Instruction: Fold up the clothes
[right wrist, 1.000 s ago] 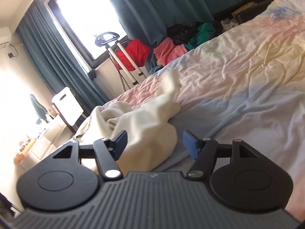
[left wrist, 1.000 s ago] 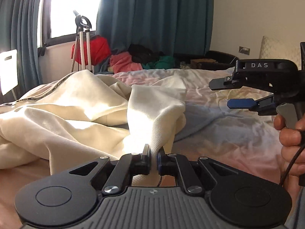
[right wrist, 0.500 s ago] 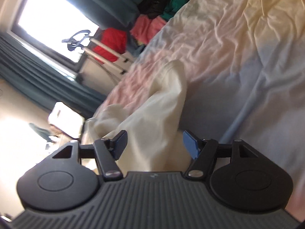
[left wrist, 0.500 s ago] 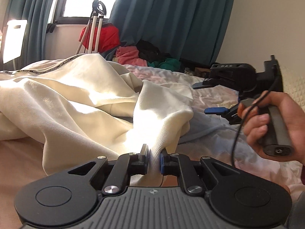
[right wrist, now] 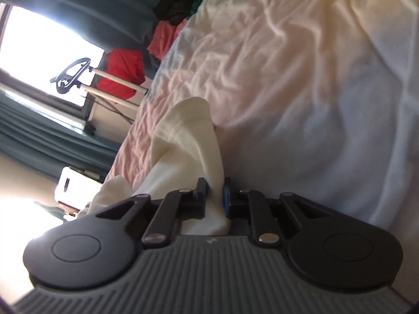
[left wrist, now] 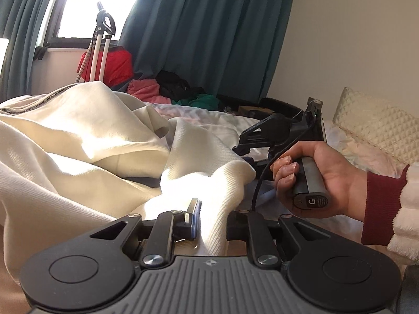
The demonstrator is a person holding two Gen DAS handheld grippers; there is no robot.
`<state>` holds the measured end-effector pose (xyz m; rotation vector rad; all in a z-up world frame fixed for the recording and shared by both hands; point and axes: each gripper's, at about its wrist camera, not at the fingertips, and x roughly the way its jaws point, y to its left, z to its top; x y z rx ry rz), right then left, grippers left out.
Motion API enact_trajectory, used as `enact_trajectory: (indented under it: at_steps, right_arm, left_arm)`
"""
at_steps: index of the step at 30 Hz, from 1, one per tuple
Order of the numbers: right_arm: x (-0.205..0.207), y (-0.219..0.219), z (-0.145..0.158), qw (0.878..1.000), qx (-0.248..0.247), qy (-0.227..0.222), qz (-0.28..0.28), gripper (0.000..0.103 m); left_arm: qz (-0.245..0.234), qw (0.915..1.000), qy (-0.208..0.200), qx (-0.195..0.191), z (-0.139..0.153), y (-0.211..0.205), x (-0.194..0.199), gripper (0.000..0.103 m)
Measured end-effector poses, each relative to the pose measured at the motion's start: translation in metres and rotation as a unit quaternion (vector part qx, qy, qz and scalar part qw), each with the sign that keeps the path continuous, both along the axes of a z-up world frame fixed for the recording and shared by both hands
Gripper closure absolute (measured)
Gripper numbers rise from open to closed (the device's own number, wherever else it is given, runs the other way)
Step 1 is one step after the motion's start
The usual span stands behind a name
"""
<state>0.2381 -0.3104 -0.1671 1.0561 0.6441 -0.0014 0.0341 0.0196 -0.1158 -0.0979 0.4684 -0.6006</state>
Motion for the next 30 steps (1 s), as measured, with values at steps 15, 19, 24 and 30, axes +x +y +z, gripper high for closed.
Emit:
enact_trajectory:
  at_steps: [15,19,24,30]
  right_arm:
    - [-0.088,-0.104,0.103,0.976,-0.084,-0.127,-0.154,0.098]
    - [-0.128,-0.137,0.075,0.967,-0.040,-0.053,-0.247,0.098]
    - [-0.150,-0.147,0.038,0.957,0.067,0.007,-0.284,0.096]
    - [-0.148,-0.133,0.040,0.958,0.065,0.029,-0.277,0.095]
  left_arm:
    - [-0.050,0.9959,-0.067,-0.033,0.023,-0.008,-0.032,0.071]
    - [-0.056,0.9967,-0.057,-0.011,0.019,-0.018,-0.034,0.067]
    - [-0.022,0.9994,-0.013,-0.025,0.015,-0.009,-0.023,0.052]
    - [0.162,0.9663,0.094,-0.176,0.025,0.083,0.007,0.024]
